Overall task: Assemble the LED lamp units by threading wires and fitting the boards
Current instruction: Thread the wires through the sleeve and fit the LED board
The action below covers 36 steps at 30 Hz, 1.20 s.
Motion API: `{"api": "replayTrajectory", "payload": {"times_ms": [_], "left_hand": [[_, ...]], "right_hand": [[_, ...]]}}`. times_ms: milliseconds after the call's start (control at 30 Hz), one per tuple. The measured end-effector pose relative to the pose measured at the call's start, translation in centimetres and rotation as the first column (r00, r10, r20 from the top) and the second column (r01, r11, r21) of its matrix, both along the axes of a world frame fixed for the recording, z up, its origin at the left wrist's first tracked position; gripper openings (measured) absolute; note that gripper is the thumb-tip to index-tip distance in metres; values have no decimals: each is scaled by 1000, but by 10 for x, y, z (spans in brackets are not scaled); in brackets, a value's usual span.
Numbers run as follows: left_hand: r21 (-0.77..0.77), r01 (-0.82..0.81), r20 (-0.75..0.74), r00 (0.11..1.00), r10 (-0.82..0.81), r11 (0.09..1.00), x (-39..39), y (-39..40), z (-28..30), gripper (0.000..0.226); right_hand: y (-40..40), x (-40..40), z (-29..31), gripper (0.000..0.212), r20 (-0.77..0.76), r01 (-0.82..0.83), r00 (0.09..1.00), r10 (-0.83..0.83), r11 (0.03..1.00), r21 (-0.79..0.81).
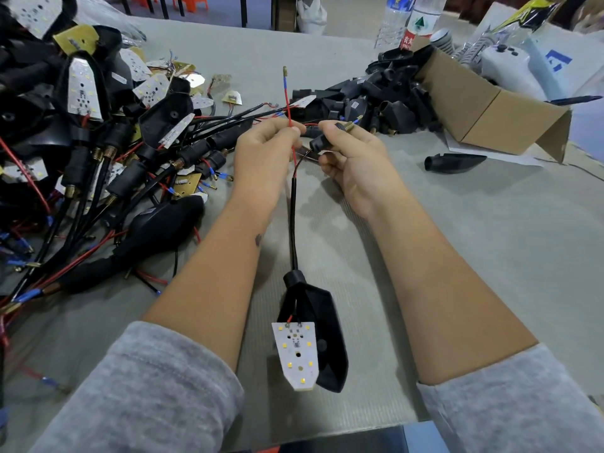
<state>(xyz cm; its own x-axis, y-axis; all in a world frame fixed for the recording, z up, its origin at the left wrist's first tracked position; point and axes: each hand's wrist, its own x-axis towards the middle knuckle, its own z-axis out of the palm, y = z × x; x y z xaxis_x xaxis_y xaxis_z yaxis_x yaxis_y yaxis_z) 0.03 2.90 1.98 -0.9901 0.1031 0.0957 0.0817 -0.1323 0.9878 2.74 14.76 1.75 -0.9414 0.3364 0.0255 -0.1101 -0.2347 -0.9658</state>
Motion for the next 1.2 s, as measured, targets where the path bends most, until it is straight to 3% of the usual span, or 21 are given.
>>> {"api": "replayTrajectory", "payload": {"times_ms": [167, 400, 500, 733, 1200], "left_hand": [[94, 28, 7, 1000, -29, 995, 1, 1, -2, 15], [93, 11, 1, 1000, -12, 996, 3, 0, 1, 13], [168, 5, 43, 999, -12, 986, 0, -2, 3, 26], [35, -52, -113, 992, 56, 998, -5, -4, -4, 12], [-184, -45, -159, 987, 16, 982, -1, 0, -5, 25]], "right_hand": [[0, 0, 0, 5, -3, -2, 1000, 2, 1000, 9], [3, -3, 0, 31, 2, 43, 999, -43, 997, -59], [3, -2, -2, 32, 5, 44, 999, -44, 998, -54], [3, -2, 0, 26, 12, 70, 998, -69, 991, -110], [9, 1, 2, 30, 72, 117, 992, -99, 946, -304]]}}
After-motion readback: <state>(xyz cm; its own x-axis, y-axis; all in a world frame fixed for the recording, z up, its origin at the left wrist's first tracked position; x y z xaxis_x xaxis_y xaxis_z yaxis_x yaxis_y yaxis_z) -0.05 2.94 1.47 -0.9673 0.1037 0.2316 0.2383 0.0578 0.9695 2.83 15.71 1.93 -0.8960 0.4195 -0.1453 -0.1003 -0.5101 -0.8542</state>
